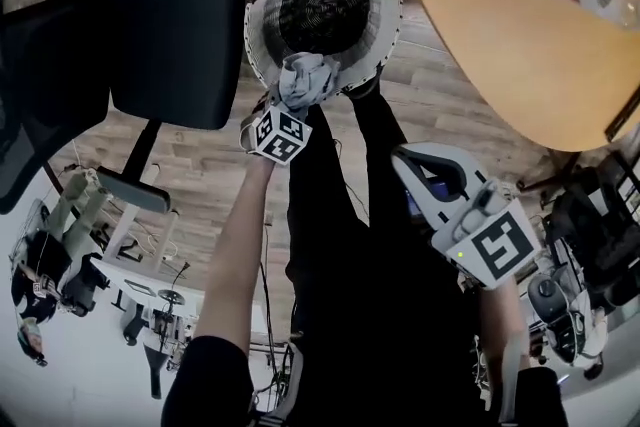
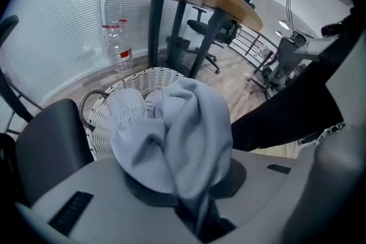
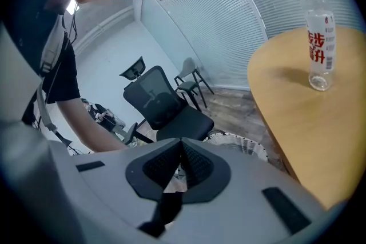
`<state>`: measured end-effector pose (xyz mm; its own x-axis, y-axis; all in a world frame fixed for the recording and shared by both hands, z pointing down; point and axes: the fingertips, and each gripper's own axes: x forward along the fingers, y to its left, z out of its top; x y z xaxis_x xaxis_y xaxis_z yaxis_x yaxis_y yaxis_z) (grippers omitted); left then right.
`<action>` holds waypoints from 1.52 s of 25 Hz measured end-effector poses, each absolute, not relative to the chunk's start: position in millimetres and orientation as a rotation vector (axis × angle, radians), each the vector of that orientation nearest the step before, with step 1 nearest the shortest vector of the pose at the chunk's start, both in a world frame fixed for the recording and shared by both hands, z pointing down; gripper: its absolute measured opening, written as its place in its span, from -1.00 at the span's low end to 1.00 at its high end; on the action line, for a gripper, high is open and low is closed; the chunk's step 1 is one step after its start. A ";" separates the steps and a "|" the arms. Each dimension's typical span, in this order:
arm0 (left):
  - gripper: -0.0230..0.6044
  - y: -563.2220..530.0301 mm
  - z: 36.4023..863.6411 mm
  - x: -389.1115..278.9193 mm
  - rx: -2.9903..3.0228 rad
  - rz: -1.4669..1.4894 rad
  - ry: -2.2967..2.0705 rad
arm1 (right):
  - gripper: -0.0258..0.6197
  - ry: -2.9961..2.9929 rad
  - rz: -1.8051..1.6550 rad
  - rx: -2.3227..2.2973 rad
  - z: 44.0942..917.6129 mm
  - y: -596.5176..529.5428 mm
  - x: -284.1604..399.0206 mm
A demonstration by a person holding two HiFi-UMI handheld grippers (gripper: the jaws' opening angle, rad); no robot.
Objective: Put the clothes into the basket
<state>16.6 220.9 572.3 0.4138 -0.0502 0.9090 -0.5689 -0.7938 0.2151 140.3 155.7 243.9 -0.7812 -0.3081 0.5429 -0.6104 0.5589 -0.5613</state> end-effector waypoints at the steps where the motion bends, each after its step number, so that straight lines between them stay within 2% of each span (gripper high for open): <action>1: -0.61 221.6 581.8 19.3 2.172 1.387 -0.493 | -0.87 -2.406 1.097 0.751 250.1 153.8 141.1; 8: -0.61 231.4 660.3 27.1 2.162 1.610 -0.250 | -0.87 -2.337 1.196 0.756 303.8 145.8 144.7; 17: -0.59 235.1 734.8 40.3 2.060 1.670 -0.077 | -0.87 -2.285 1.279 0.702 351.5 136.7 136.4; 33: -0.57 236.3 844.8 26.4 1.866 1.914 0.111 | -0.87 -2.203 1.350 0.713 408.0 137.3 128.6; 38: -0.57 241.1 868.5 34.9 1.839 1.887 0.138 | -0.87 -2.181 1.387 0.708 426.6 144.7 131.6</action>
